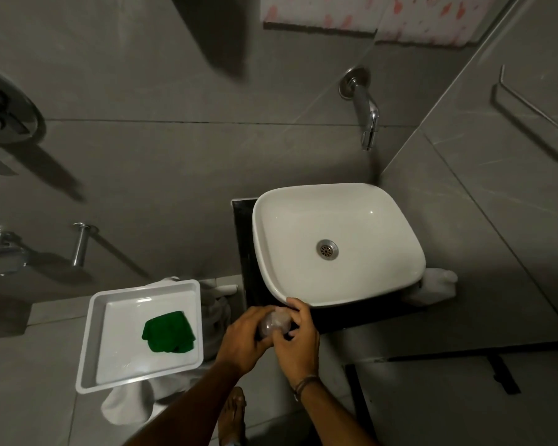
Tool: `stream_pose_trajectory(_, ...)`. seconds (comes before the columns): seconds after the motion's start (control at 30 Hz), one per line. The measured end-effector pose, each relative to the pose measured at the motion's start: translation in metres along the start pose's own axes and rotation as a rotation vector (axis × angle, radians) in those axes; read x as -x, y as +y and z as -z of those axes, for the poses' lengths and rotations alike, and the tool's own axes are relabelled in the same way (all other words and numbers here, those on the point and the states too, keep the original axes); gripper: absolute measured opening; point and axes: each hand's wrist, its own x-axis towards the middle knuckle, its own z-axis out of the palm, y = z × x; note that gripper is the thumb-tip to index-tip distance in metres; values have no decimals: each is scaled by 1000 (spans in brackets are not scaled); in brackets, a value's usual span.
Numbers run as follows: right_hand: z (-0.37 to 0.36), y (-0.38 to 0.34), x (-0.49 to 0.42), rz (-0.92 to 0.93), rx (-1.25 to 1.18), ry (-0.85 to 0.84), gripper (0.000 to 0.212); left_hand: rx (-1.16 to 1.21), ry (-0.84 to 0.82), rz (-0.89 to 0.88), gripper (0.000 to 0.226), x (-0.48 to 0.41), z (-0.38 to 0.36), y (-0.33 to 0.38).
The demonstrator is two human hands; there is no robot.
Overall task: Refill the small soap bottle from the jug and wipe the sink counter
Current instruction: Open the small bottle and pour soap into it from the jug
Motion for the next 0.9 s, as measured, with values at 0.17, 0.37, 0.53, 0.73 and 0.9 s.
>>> stream_pose_trajectory(0.17,-1,-2,1,-25,-10,63,67,-5,-10,-10,57,0,-2,-2)
stream_pose_trajectory(0.37,15,-6,4,-39,-272,84,55,16,-24,10,58,-1,-2,0)
stream_pose_trajectory(0.53,68,-5,-7,-43,-528,353,31,-10,-10,35,60,-1,-4,-2)
stream_pose_trajectory(0.73,95,33,-38,-477,-733,493,20,-26,23,60,65,1,-10,-5)
stream_pose_trajectory(0.9,73,50,-79,-716,-798,398,25,-8,55,78,69,2,-16,-5)
